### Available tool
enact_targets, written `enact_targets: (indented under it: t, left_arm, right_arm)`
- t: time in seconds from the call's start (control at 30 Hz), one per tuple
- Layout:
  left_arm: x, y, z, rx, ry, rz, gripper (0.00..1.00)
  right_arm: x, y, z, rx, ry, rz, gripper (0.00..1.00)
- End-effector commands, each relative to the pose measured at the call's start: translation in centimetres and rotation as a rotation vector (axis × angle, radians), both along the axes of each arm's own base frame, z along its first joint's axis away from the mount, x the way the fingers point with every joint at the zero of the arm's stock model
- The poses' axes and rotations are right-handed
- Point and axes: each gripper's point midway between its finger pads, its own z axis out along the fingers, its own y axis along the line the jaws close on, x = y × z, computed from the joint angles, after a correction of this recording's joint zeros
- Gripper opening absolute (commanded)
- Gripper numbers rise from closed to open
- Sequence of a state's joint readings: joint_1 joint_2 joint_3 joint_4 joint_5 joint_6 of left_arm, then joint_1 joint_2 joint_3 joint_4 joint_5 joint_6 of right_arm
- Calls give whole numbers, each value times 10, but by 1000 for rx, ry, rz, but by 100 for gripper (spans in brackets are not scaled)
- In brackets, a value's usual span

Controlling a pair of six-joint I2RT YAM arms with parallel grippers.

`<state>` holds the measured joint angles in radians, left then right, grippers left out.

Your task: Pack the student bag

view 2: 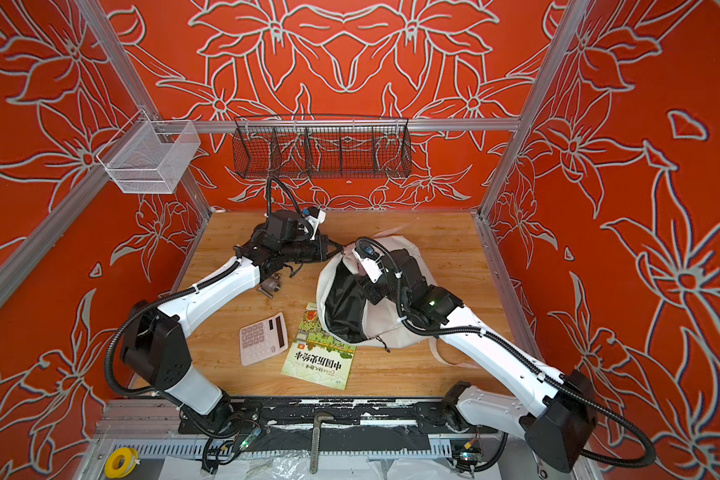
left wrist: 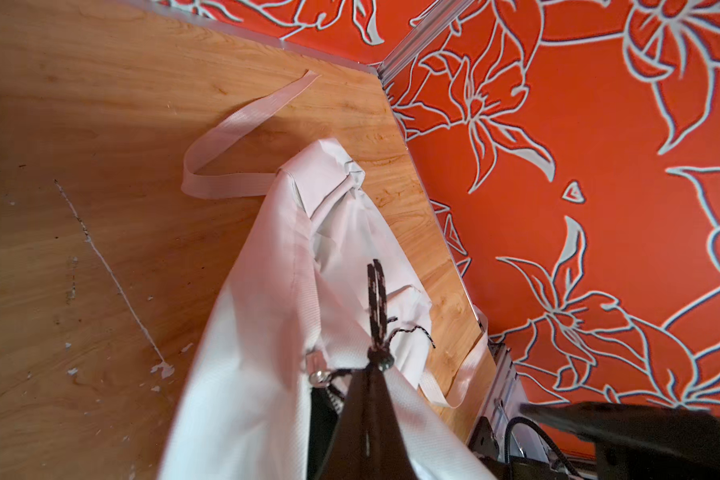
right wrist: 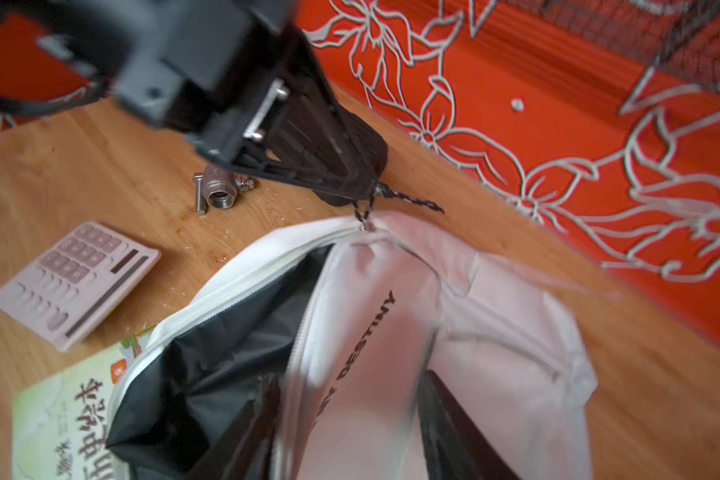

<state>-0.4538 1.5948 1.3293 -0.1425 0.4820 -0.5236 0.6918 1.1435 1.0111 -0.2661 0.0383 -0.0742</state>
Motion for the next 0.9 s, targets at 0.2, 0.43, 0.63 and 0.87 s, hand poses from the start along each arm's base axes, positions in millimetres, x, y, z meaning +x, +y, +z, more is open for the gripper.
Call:
enact_targets:
  t: [0.2, 0.43, 0.63, 0.87]
  left_arm:
    - [-7, 3, 73, -50, -163, 90, 0]
    - [-4, 2, 92, -58, -210, 130, 0]
    - [-9, 3, 94, -54, -216, 164, 0]
    - [-9, 7, 96, -50, -215, 201, 0]
  right_arm:
    - [17, -5, 28, 221, 170, -336, 64]
    - [7, 28, 24, 281, 210, -291, 73]
    - [-3, 21, 36, 302, 199, -356, 96]
    - [-4, 25, 31, 275, 255, -435, 97]
